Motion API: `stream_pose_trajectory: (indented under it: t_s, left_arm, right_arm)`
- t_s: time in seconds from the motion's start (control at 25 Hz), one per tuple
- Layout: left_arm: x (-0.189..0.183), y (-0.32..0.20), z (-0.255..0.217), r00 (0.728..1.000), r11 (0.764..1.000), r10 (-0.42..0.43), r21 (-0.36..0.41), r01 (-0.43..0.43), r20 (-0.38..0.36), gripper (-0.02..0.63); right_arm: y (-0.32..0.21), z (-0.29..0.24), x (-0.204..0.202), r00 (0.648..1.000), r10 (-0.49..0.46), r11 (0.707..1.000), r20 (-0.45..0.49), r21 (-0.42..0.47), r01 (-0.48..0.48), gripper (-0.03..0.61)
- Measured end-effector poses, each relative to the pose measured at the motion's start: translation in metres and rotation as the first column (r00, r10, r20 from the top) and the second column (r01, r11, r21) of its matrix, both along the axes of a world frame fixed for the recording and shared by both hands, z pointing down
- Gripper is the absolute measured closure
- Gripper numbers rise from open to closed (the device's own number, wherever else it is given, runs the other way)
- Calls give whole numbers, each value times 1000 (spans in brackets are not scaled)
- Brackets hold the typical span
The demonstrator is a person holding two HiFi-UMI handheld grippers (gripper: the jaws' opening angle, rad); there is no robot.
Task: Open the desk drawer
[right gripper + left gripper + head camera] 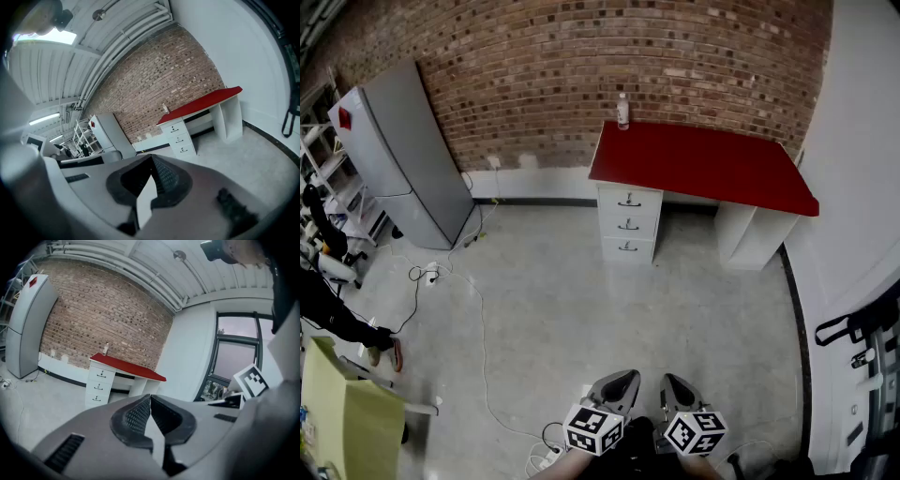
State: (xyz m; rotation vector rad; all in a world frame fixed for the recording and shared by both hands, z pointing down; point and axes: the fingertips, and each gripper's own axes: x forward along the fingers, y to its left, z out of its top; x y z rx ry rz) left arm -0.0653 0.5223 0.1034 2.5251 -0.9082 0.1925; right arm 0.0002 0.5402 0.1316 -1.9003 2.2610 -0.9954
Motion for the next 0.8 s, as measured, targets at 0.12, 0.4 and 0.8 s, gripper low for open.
stream_pose_trajectory:
  t_s: [0.12,0.4,0.8]
  left_arm:
    - [-22,-2,-5,1000,1000,13,-6,-12,4,603]
    - [-62,-6,-12,999,999,54,-8,-54,2,603]
    - [-107,-6,-11,995,995,94,-14,-94,-14,603]
  right_arm:
    - [-4,-6,-17,1000,26,1000,4,2,-26,568]
    - [-5,-14,-50,997,78,997,-17,0,-78,568]
    - [-4,-18,-87,986,166,985,3,36,-166,568]
